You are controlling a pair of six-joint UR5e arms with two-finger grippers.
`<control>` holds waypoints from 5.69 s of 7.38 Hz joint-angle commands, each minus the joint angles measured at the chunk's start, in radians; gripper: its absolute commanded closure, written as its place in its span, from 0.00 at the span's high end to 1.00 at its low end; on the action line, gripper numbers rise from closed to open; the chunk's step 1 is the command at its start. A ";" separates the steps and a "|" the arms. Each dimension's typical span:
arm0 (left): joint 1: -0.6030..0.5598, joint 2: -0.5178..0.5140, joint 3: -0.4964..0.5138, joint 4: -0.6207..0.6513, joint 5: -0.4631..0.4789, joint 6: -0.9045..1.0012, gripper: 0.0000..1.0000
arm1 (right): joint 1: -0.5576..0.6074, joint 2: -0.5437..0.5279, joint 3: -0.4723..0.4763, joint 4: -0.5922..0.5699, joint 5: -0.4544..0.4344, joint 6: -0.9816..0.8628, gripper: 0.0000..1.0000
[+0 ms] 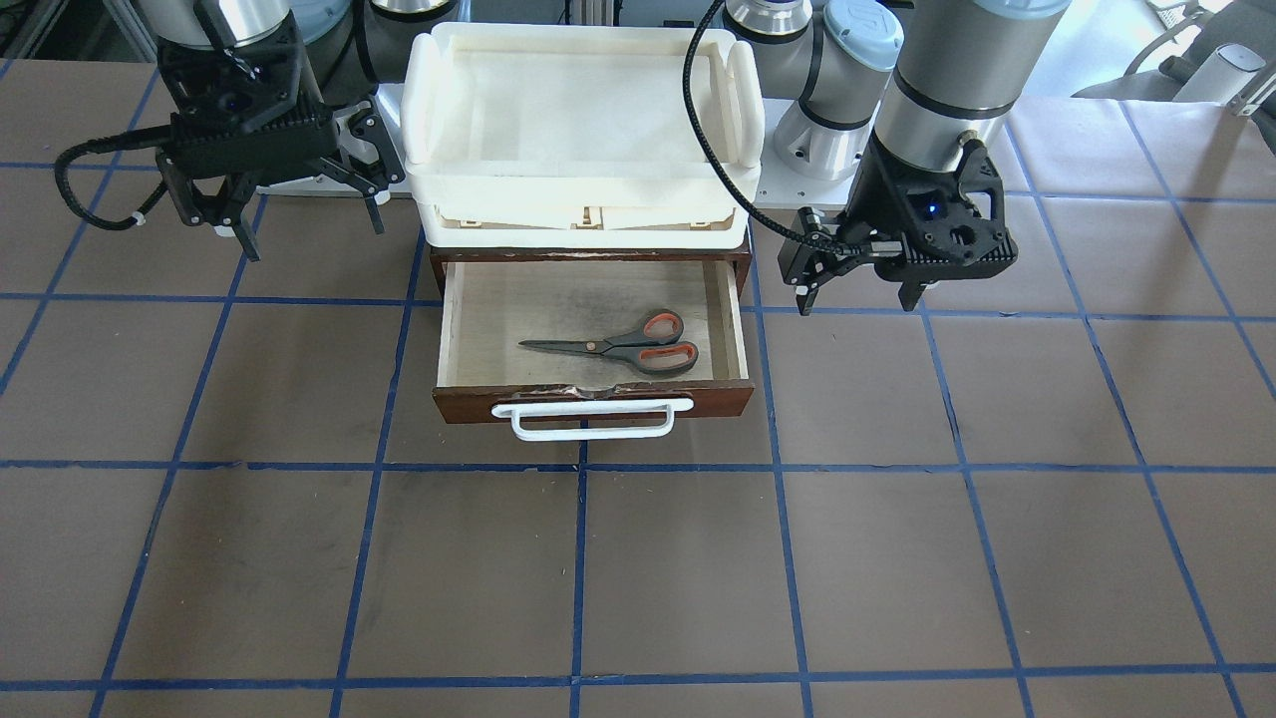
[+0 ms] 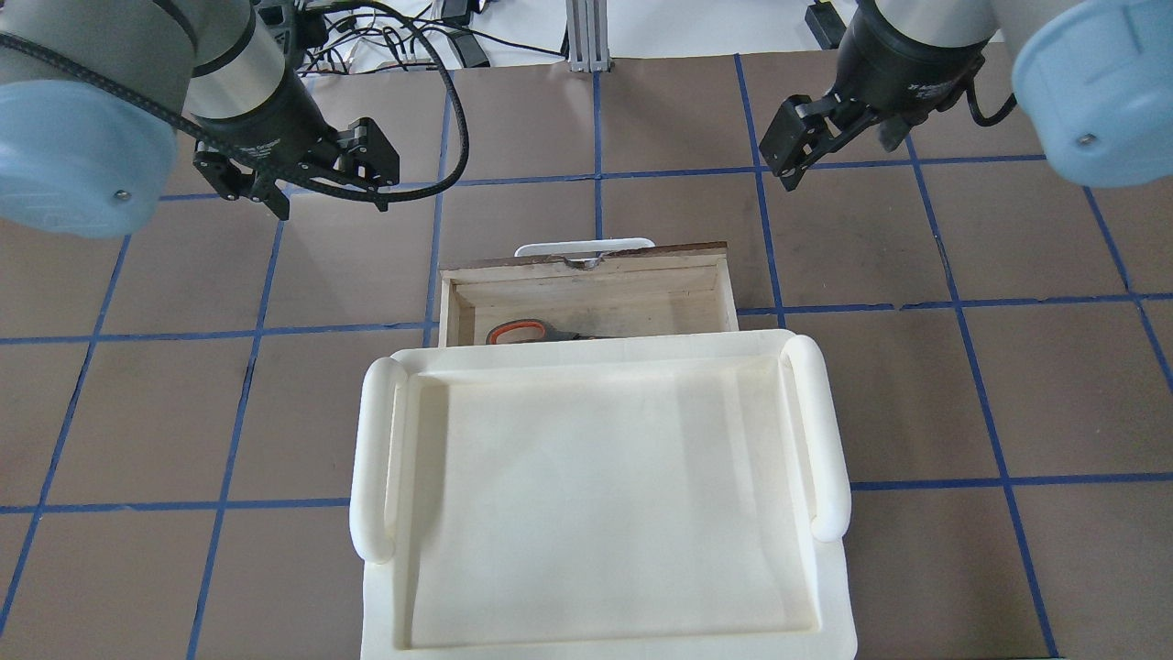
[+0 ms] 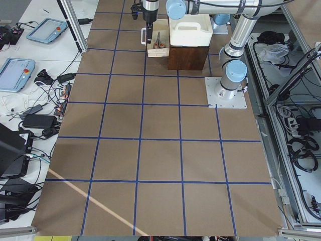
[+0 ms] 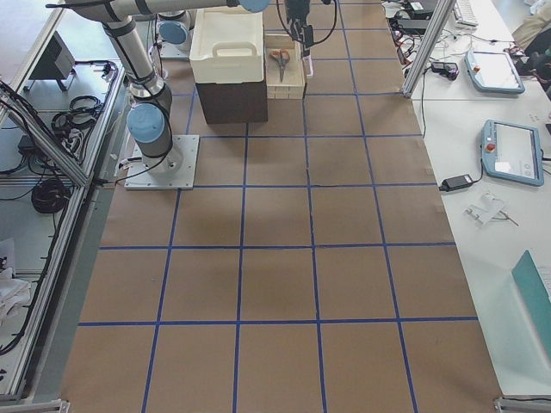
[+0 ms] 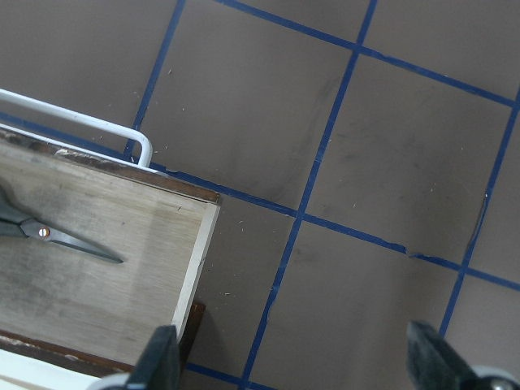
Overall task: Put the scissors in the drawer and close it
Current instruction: 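Raise the right gripper away while the left gripper moves toward the drawer handle, then lower the left gripper onto the drawer's white handle, then push the drawer closed with the left gripper, away from the robot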
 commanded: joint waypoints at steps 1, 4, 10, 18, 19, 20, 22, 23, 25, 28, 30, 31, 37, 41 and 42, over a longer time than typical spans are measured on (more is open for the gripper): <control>-0.051 -0.097 0.040 0.036 -0.013 -0.080 1.00 | 0.000 -0.006 0.000 0.005 -0.014 0.193 1.00; -0.113 -0.221 0.097 0.087 -0.014 -0.158 1.00 | 0.000 -0.004 0.000 0.005 -0.011 0.187 1.00; -0.211 -0.422 0.104 0.265 -0.027 -0.286 1.00 | -0.006 -0.011 0.009 -0.007 -0.007 0.158 1.00; -0.219 -0.441 0.106 0.133 -0.042 -0.320 1.00 | -0.001 0.005 0.055 -0.042 -0.001 0.161 1.00; -0.219 -0.433 0.106 0.112 -0.040 -0.321 1.00 | -0.001 0.005 0.055 -0.053 -0.004 0.163 1.00; -0.219 -0.430 0.106 0.101 -0.040 -0.321 1.00 | -0.003 0.006 0.055 -0.061 -0.003 0.163 1.00; -0.219 -0.426 0.106 0.087 -0.042 -0.321 1.00 | -0.003 0.006 0.055 -0.061 -0.004 0.163 1.00; -0.219 -0.422 0.108 0.073 -0.053 -0.321 1.00 | -0.003 0.006 0.055 -0.059 -0.009 0.163 1.00; -0.217 -0.407 0.109 0.039 -0.065 -0.323 1.00 | -0.001 0.006 0.055 -0.061 -0.001 0.167 1.00; -0.217 -0.399 0.109 -0.034 -0.056 -0.323 1.00 | -0.001 0.006 0.055 -0.061 0.000 0.161 1.00; -0.217 -0.395 0.109 -0.069 -0.054 -0.323 1.00 | -0.001 0.006 0.055 -0.061 0.000 0.161 1.00; -0.214 -0.387 0.109 -0.097 -0.054 -0.323 1.00 | -0.003 0.006 0.055 -0.061 -0.006 0.161 1.00; -0.219 -0.386 0.108 -0.188 -0.060 -0.323 1.00 | -0.001 0.006 0.055 -0.061 -0.009 0.161 1.00; -0.220 -0.376 0.106 -0.290 -0.063 -0.321 1.00 | -0.003 0.006 0.057 -0.058 -0.003 0.163 1.00; -0.220 -0.376 0.106 -0.300 -0.063 -0.321 1.00 | -0.001 0.006 0.057 -0.058 -0.001 0.164 1.00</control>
